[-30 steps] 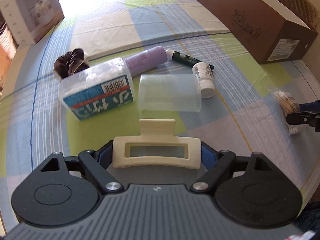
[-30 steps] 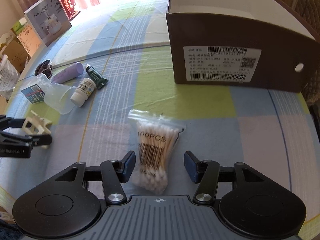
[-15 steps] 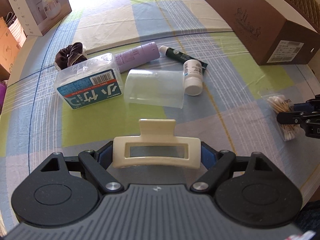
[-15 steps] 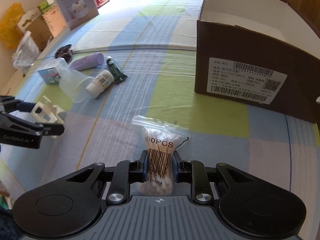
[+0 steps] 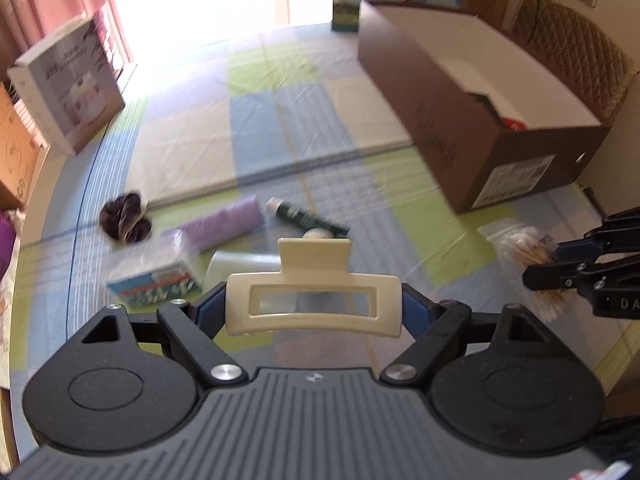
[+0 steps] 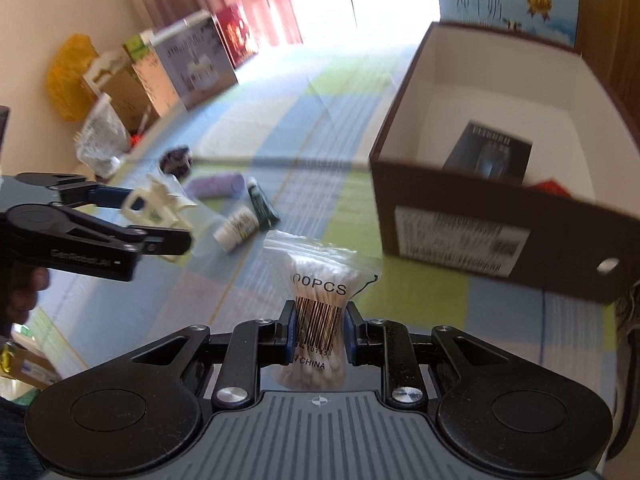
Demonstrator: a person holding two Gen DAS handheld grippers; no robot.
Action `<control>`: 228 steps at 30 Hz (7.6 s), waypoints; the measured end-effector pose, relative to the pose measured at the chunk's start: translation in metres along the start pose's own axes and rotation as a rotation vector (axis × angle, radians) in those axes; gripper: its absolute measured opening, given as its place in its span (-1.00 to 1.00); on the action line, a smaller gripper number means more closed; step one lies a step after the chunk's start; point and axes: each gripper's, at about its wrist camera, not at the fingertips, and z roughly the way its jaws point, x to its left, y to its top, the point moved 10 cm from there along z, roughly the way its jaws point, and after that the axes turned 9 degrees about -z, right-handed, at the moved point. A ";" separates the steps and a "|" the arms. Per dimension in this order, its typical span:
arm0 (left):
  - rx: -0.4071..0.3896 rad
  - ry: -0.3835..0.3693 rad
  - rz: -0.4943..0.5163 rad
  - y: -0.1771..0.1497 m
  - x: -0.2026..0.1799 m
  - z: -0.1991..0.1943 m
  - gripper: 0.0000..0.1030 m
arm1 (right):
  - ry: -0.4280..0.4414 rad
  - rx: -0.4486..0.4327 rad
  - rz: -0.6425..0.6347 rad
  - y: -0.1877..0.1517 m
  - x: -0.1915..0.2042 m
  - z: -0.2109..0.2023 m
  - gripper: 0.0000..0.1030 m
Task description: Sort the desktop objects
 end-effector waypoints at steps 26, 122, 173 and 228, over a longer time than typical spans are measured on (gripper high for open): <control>-0.177 -0.209 0.232 0.169 -0.194 0.041 0.64 | -0.193 -0.186 0.150 0.084 -0.204 -0.041 -0.61; -0.110 0.007 0.158 0.198 -0.162 0.067 0.89 | -0.241 -0.199 0.084 0.097 -0.202 -0.033 0.96; -0.056 0.128 -0.112 0.020 -0.015 -0.072 0.91 | -0.050 -0.083 -0.007 0.031 0.007 -0.026 0.96; 0.036 0.200 -0.195 -0.003 0.142 0.005 0.91 | -0.109 -0.002 0.209 0.062 0.068 0.145 -0.17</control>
